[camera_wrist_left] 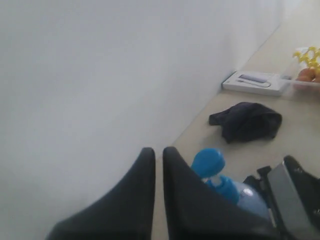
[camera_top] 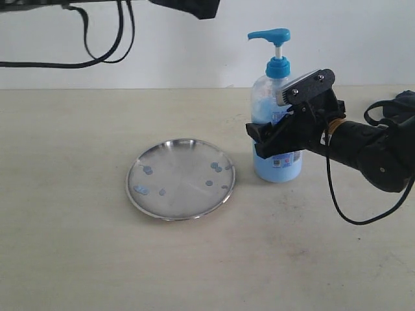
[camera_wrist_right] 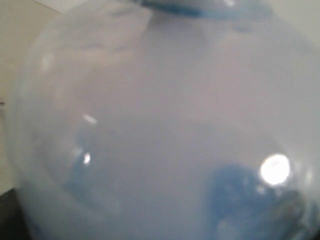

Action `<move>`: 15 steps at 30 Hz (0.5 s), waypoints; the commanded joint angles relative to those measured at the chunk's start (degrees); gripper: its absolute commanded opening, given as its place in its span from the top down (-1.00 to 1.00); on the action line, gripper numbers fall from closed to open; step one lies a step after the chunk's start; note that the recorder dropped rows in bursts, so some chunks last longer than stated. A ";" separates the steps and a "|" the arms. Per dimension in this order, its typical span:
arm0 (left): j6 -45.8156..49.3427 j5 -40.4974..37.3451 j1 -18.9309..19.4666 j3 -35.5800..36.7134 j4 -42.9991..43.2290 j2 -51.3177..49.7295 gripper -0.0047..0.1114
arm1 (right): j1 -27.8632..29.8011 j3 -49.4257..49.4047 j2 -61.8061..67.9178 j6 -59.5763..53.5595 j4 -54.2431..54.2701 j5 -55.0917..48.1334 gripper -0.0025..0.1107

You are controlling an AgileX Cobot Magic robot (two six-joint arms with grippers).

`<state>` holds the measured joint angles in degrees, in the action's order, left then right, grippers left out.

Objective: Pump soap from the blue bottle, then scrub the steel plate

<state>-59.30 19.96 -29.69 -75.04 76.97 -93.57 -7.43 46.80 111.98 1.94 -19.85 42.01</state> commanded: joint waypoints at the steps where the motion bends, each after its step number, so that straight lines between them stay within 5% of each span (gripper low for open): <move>1: 9.31 -9.11 -0.31 7.27 -8.14 7.52 0.84 | -0.05 -0.38 0.68 0.73 2.53 -1.89 0.96; 5: 14.72 -15.54 -0.31 14.66 -13.15 16.19 0.84 | -0.05 -0.38 0.68 0.73 4.43 -1.03 0.96; 15: 10.92 -31.91 -0.31 33.54 -13.15 39.41 0.84 | -0.05 -0.38 0.68 0.73 4.43 -0.24 0.96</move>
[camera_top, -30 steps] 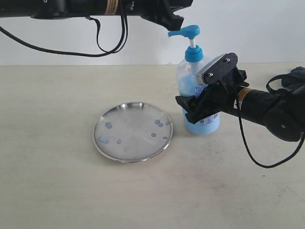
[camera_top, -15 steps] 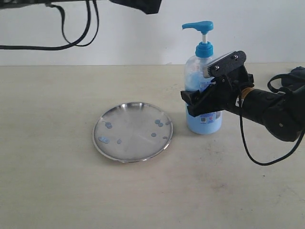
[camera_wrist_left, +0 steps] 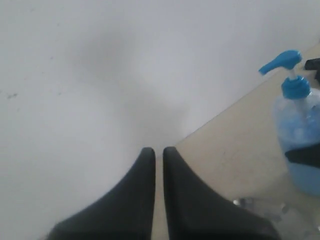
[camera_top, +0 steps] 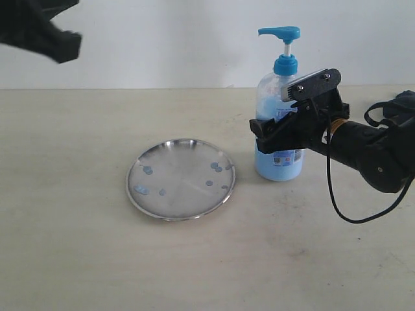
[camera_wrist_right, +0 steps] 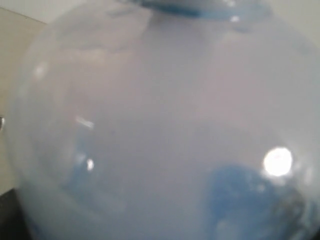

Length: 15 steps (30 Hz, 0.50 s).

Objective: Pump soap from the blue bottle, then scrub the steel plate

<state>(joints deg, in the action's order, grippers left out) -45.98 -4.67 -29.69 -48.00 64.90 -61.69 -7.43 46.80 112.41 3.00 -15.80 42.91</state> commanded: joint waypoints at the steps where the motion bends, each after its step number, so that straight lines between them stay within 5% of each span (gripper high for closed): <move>1: -4.14 -8.21 -0.31 8.80 -1.08 9.98 0.84 | -0.05 -0.38 0.25 -0.33 0.38 -1.14 0.96; 15: -11.20 -8.66 -0.31 29.56 -2.95 35.56 0.84 | -0.05 -0.38 0.25 -0.33 0.38 -1.14 0.96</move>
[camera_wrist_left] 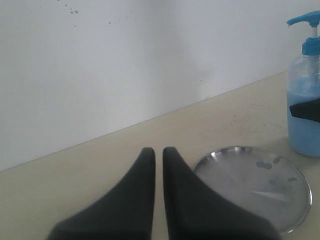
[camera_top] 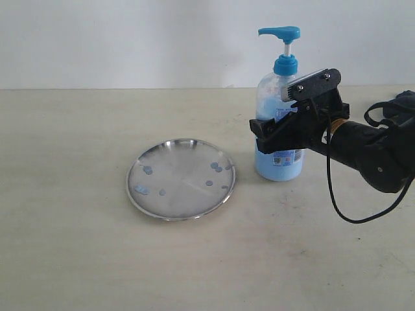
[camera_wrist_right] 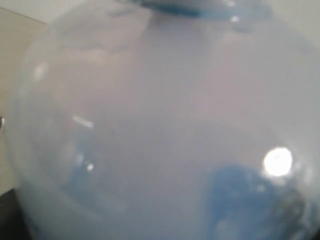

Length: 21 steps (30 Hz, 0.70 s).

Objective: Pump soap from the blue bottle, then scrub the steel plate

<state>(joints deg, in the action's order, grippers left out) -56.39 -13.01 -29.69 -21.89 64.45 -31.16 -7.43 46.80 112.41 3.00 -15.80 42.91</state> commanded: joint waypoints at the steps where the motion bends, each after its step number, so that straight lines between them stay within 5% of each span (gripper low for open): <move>1: -0.79 -0.33 -0.31 4.22 -3.63 6.08 0.84 | -0.05 -0.38 0.25 -0.33 0.38 -1.14 0.96; 13: -0.62 -7.63 -0.31 16.19 -21.83 12.34 0.84 | -0.05 -0.38 0.25 -0.33 0.38 -1.14 0.96; 17: -0.62 -7.75 -0.31 17.24 -21.17 12.34 0.84 | -0.05 -0.38 0.25 -0.33 0.38 0.21 0.95; 19: -0.62 -8.93 -0.31 17.24 -21.67 12.34 0.84 | -0.05 -0.38 0.25 -1.58 0.25 0.19 0.78; 21: -0.62 -10.12 -0.31 17.24 -23.60 12.34 0.84 | -0.05 -0.38 0.25 -2.03 0.10 0.19 0.19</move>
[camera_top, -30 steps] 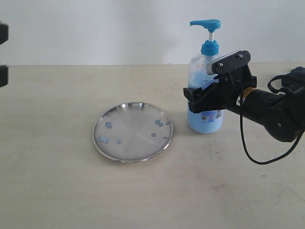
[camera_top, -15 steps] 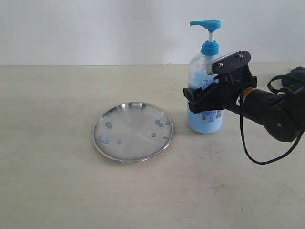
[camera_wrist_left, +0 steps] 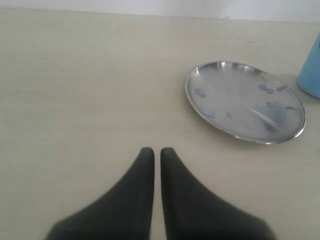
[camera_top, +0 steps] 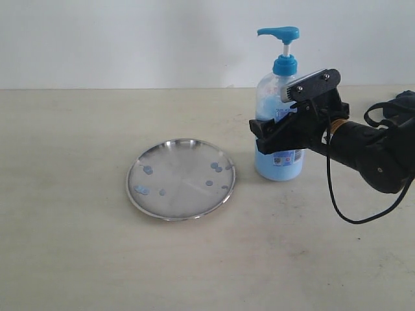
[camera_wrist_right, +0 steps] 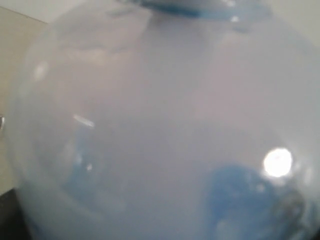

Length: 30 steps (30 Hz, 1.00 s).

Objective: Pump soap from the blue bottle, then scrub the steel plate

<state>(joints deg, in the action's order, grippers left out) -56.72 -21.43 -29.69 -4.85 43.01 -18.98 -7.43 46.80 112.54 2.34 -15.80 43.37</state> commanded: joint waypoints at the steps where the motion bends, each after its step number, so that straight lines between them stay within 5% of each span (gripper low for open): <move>1: -0.29 -1.69 -0.31 0.20 -2.16 0.16 0.84 | -0.05 -0.38 0.12 -1.36 0.10 -0.13 -0.27; 2: -0.29 -1.69 -0.31 0.20 -2.16 0.16 0.84 | -0.05 -0.38 0.12 -1.36 0.10 0.66 -0.74; 3: -0.29 -1.47 -0.31 0.20 -2.12 0.16 0.84 | -0.05 -0.38 0.12 -1.33 0.10 1.08 -0.87; 9: -0.29 -1.10 -0.31 0.20 -2.12 0.16 0.84 | -0.05 -0.38 -0.80 -0.93 0.10 0.07 -0.85; 13: -0.29 -0.89 -0.31 0.20 -1.93 0.16 0.84 | -0.05 -0.38 -9.76 -0.93 0.10 -19.14 -0.85; 30: -0.29 -0.61 -0.31 0.20 -1.43 0.16 0.84 | -2.10 -0.38 -46.63 9.08 3.71 -57.37 -0.77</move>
<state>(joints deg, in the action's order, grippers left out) -56.72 -22.24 -29.69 -4.85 41.51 -18.98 -8.58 46.67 71.00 10.59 -14.73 -6.37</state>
